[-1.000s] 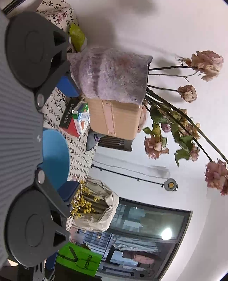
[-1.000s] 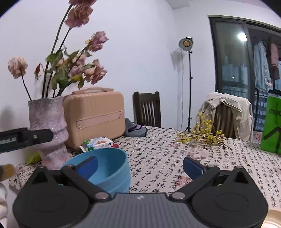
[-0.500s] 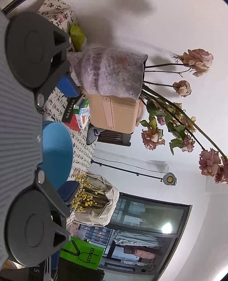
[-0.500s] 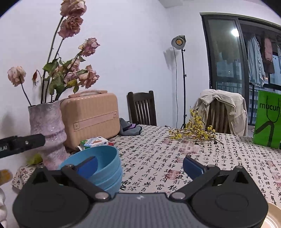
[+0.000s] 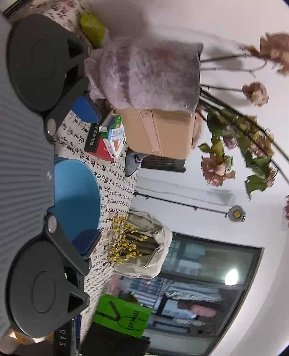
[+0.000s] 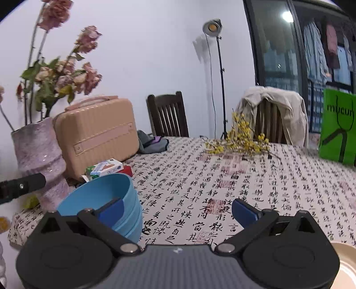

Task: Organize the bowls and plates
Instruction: 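Pull both open tools back from the three stacked blue bowls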

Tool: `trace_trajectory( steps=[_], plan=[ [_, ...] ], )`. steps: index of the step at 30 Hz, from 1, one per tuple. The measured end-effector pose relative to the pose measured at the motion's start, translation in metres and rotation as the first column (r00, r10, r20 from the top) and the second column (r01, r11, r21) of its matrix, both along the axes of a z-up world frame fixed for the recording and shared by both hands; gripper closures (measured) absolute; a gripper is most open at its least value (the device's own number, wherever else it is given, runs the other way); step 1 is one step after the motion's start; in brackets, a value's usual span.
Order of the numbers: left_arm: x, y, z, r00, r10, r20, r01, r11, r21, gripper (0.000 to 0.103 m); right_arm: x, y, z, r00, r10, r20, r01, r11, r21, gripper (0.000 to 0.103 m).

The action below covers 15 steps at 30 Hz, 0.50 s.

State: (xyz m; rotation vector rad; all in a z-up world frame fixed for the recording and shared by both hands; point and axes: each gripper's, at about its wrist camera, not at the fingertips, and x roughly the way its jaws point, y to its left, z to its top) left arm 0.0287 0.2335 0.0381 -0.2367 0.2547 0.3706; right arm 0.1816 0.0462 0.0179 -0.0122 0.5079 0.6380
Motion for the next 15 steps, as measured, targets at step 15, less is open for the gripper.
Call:
trace_trajectory(
  steps=[15],
  plan=[
    [0.024,0.021,-0.006,0.992,-0.122,0.022,0.123,0.992,-0.032,0.0,-0.009,0.015,0.0,0.996,-0.045,-0.07,0.044,0.999,-0.027,0.0]
  ],
)
